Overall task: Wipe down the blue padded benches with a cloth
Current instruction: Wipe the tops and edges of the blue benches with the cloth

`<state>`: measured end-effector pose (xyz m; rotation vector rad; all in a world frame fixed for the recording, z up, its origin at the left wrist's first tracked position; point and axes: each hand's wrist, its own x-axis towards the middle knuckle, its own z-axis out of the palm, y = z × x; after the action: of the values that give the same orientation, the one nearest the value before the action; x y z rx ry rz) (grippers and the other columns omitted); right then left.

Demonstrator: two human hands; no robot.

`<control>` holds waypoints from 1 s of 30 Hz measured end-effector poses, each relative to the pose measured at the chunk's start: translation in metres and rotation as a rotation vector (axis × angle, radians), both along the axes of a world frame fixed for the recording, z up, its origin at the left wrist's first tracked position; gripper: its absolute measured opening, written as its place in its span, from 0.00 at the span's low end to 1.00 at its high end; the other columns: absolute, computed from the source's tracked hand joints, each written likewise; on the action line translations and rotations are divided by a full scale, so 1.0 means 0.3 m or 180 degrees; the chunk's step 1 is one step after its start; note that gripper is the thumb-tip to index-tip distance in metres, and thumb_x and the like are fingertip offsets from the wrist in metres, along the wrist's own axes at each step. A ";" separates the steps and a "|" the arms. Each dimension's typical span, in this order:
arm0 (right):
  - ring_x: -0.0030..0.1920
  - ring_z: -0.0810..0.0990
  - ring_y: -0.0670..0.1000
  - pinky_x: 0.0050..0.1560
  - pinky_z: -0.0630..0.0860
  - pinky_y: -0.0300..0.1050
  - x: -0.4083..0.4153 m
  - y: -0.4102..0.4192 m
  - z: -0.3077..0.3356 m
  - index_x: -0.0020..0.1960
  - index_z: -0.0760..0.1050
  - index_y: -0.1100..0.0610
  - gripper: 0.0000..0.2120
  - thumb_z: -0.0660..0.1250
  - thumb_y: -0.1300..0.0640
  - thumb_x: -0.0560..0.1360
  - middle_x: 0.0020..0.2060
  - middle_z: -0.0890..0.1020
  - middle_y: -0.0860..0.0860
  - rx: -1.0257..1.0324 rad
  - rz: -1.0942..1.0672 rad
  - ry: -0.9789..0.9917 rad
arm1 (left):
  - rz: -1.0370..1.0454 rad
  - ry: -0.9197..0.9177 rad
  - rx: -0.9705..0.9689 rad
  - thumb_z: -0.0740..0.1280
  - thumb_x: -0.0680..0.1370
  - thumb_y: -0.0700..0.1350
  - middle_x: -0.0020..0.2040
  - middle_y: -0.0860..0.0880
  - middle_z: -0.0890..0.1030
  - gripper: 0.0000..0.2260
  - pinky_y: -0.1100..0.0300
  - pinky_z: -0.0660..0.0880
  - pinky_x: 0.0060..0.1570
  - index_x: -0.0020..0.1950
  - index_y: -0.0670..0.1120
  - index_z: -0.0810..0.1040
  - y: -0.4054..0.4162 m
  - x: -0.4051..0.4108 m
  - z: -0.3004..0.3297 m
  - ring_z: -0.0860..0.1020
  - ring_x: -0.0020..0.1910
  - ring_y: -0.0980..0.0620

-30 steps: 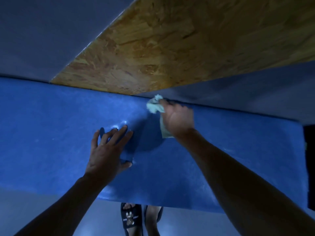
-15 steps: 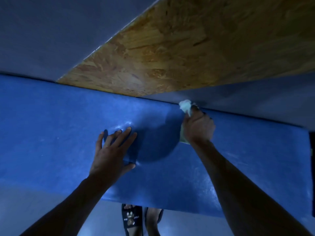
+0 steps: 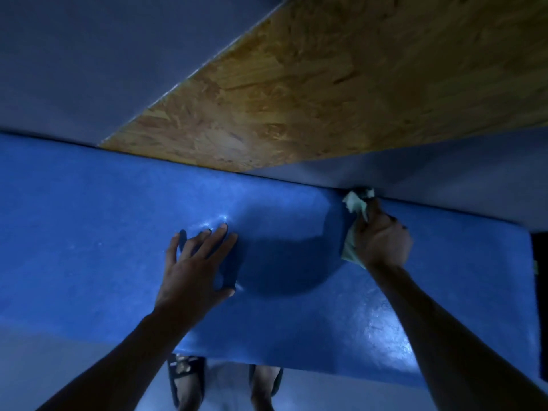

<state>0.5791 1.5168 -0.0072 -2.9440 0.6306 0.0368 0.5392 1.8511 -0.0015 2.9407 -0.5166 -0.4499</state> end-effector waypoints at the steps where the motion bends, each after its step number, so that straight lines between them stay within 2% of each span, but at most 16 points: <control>1: 0.34 0.81 0.65 0.37 0.76 0.53 0.016 0.063 -0.007 0.62 0.76 0.55 0.18 0.62 0.53 0.73 0.36 0.82 0.62 0.0097 -0.0013 -0.0013 | -0.0023 -0.0053 -0.0030 0.81 0.55 0.62 0.75 0.52 0.69 0.49 0.36 0.61 0.70 0.73 0.51 0.71 0.002 0.000 -0.003 0.69 0.68 0.46; 3: 0.28 0.80 0.62 0.30 0.76 0.49 0.050 0.205 -0.016 0.56 0.79 0.56 0.16 0.65 0.54 0.70 0.30 0.81 0.59 0.0154 0.0187 -0.0109 | -0.0063 -0.0166 -0.0096 0.81 0.55 0.62 0.74 0.51 0.70 0.48 0.35 0.63 0.68 0.73 0.51 0.72 0.009 0.000 -0.008 0.69 0.67 0.47; 4: 0.28 0.80 0.61 0.29 0.75 0.47 0.073 0.288 -0.013 0.57 0.79 0.55 0.15 0.66 0.55 0.71 0.30 0.81 0.57 0.0123 0.0350 -0.0135 | -0.0075 -0.0213 -0.0135 0.81 0.55 0.62 0.74 0.51 0.71 0.48 0.35 0.64 0.68 0.72 0.51 0.73 0.013 0.002 -0.010 0.69 0.67 0.46; 6: 0.38 0.82 0.61 0.36 0.75 0.49 0.127 0.452 0.002 0.64 0.73 0.53 0.17 0.62 0.55 0.76 0.39 0.83 0.57 0.0220 0.0675 0.0238 | -0.0112 -0.0272 -0.0187 0.80 0.55 0.62 0.74 0.50 0.72 0.48 0.35 0.64 0.68 0.72 0.50 0.73 0.018 0.003 -0.011 0.69 0.67 0.46; 8: 0.46 0.81 0.62 0.39 0.69 0.49 0.174 0.557 0.005 0.67 0.69 0.52 0.17 0.57 0.55 0.79 0.46 0.82 0.57 0.0241 0.1089 0.0581 | -0.0132 -0.0259 -0.0204 0.79 0.57 0.63 0.74 0.50 0.71 0.47 0.35 0.62 0.69 0.73 0.51 0.71 0.024 0.002 -0.016 0.68 0.69 0.47; 10: 0.43 0.82 0.61 0.37 0.67 0.47 0.192 0.555 0.024 0.64 0.72 0.51 0.15 0.60 0.56 0.77 0.43 0.82 0.56 0.0173 0.1408 0.0573 | -0.0129 -0.0158 -0.0199 0.77 0.58 0.63 0.75 0.50 0.70 0.46 0.36 0.59 0.70 0.74 0.51 0.70 0.028 -0.002 -0.017 0.67 0.70 0.47; 11: 0.37 0.82 0.60 0.34 0.69 0.46 0.186 0.515 0.036 0.58 0.76 0.52 0.13 0.66 0.55 0.74 0.37 0.82 0.56 0.0006 0.1397 0.0266 | -0.0123 -0.0114 -0.0225 0.77 0.59 0.63 0.75 0.50 0.69 0.46 0.37 0.58 0.71 0.75 0.51 0.69 0.030 -0.002 -0.015 0.68 0.71 0.47; 13: 0.26 0.79 0.59 0.27 0.74 0.45 0.156 0.387 0.041 0.44 0.80 0.56 0.09 0.74 0.56 0.65 0.28 0.80 0.57 -0.0279 0.1116 -0.0048 | -0.0159 -0.0100 -0.0348 0.77 0.60 0.61 0.75 0.50 0.70 0.45 0.38 0.57 0.71 0.74 0.50 0.70 0.043 0.000 -0.006 0.70 0.70 0.46; 14: 0.27 0.80 0.61 0.29 0.76 0.48 0.135 0.316 0.039 0.44 0.80 0.57 0.08 0.73 0.56 0.66 0.29 0.80 0.60 -0.0329 0.0902 0.0011 | -0.0205 -0.0131 -0.0450 0.75 0.62 0.61 0.74 0.50 0.70 0.43 0.38 0.57 0.71 0.74 0.50 0.70 0.056 0.002 -0.002 0.70 0.70 0.46; 17: 0.42 0.81 0.68 0.44 0.76 0.55 0.087 0.215 0.044 0.57 0.79 0.57 0.14 0.64 0.52 0.75 0.43 0.82 0.65 -0.0169 0.0222 0.0436 | -0.0270 -0.0250 -0.0677 0.68 0.67 0.60 0.76 0.50 0.68 0.38 0.39 0.59 0.71 0.75 0.49 0.69 0.119 0.013 0.004 0.67 0.71 0.47; 20: 0.49 0.80 0.66 0.48 0.74 0.53 0.096 0.325 0.022 0.59 0.77 0.55 0.14 0.62 0.51 0.77 0.50 0.81 0.63 0.0045 -0.0237 0.0285 | -0.0180 -0.0330 -0.0705 0.70 0.68 0.59 0.77 0.51 0.67 0.37 0.40 0.59 0.71 0.75 0.49 0.69 0.191 0.023 0.001 0.66 0.72 0.47; 21: 0.48 0.80 0.66 0.46 0.75 0.52 0.100 0.406 0.017 0.58 0.78 0.56 0.13 0.63 0.51 0.77 0.48 0.82 0.62 0.0188 -0.0303 0.0230 | -0.0157 -0.0333 -0.0688 0.70 0.68 0.59 0.77 0.52 0.67 0.37 0.41 0.59 0.71 0.75 0.49 0.69 0.213 0.027 0.001 0.65 0.72 0.47; 23: 0.36 0.82 0.63 0.35 0.76 0.49 0.121 0.591 0.001 0.50 0.81 0.56 0.12 0.62 0.51 0.75 0.36 0.82 0.59 0.0310 -0.0214 -0.0301 | -0.0119 -0.0319 -0.0639 0.69 0.69 0.59 0.77 0.53 0.66 0.36 0.42 0.58 0.73 0.75 0.50 0.69 0.252 0.036 0.004 0.65 0.73 0.48; 25: 0.27 0.80 0.59 0.27 0.74 0.44 0.138 0.749 0.000 0.48 0.82 0.54 0.13 0.61 0.51 0.72 0.29 0.81 0.55 0.0331 0.0203 -0.0513 | -0.0066 -0.0316 -0.0586 0.67 0.70 0.60 0.76 0.53 0.67 0.34 0.43 0.57 0.73 0.75 0.50 0.69 0.279 0.042 0.002 0.66 0.72 0.47; 28: 0.36 0.82 0.60 0.36 0.76 0.47 0.147 0.880 0.029 0.59 0.77 0.50 0.14 0.65 0.53 0.74 0.38 0.83 0.54 0.0405 0.1027 0.0200 | -0.0025 -0.0330 -0.0481 0.63 0.71 0.59 0.75 0.51 0.70 0.32 0.41 0.60 0.71 0.73 0.48 0.71 0.308 0.047 -0.010 0.67 0.71 0.46; 30: 0.31 0.82 0.58 0.32 0.75 0.44 0.152 0.812 0.029 0.56 0.79 0.47 0.15 0.71 0.52 0.70 0.34 0.83 0.52 0.0193 0.1116 -0.0073 | 0.0005 -0.0293 -0.0442 0.61 0.72 0.59 0.74 0.50 0.71 0.31 0.39 0.61 0.70 0.73 0.47 0.72 0.325 0.050 -0.023 0.68 0.71 0.46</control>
<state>0.6247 1.7604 0.0014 -2.9512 0.1021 0.0551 0.5541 1.9487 -0.0083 2.8381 -0.5330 -0.2675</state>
